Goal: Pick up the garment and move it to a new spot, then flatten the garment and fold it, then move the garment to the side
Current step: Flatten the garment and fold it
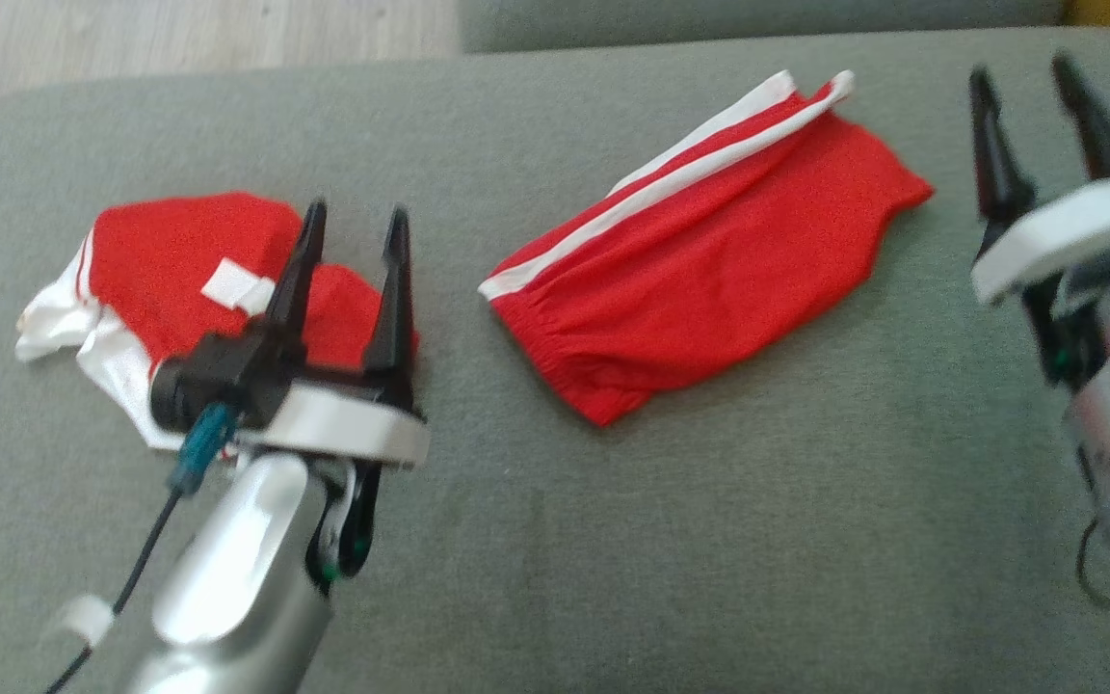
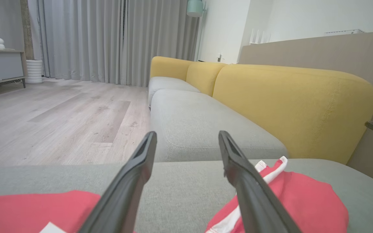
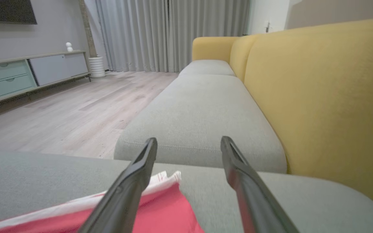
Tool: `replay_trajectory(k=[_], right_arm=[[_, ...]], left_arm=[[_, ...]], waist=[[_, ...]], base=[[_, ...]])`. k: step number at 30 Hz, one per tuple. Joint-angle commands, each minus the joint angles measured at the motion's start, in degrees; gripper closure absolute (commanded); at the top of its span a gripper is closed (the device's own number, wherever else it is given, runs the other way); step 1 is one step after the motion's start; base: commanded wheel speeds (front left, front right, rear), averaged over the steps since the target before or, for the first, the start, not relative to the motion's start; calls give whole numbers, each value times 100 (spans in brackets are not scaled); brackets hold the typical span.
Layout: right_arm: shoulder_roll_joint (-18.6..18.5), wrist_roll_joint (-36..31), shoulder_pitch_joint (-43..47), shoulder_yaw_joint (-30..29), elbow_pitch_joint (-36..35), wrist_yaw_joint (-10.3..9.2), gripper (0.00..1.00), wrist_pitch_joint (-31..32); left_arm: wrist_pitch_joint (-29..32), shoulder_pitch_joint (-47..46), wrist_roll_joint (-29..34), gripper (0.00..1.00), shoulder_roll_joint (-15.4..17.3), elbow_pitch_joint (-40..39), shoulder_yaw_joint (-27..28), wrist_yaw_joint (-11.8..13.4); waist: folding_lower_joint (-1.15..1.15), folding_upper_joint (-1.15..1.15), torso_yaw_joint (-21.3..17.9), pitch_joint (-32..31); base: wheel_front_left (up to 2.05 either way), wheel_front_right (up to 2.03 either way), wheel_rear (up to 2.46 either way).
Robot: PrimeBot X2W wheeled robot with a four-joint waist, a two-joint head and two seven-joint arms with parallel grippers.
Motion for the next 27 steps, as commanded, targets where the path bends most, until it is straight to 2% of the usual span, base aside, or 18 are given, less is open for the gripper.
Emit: replay_trajectory(k=[1,8,16,22,27], right_arm=[[93,-71,253,-82,-303,-5,0,-91],[411,-320,1324,-523,-779,-5,0,-69],[1111,-874,2546,-1231,-1593,-5,0,115],[1303,-1223,2852,-1455,-2176,-5,0,429],[1299,-1334,2797,-1546,-2504,-5,0,728]], left_arm=[[-28,59,90,0,180,-237,339,9],[-29,774,331,0,155,-289,567,-110],[-29,1506,646,0,-143,-393,971,-292],[-29,1622,877,0,-353,-424,1207,-468],[-29,1503,1048,0,-479,-397,1273,-633]], waist=[[2,0,-227,-246],[2,0,-383,-511],[2,0,-474,-665],[2,0,-431,-671],[2,0,-273,-478]], base=[[0,0,0],[0,0,0],[0,0,0],[0,0,0],[0,0,0]])
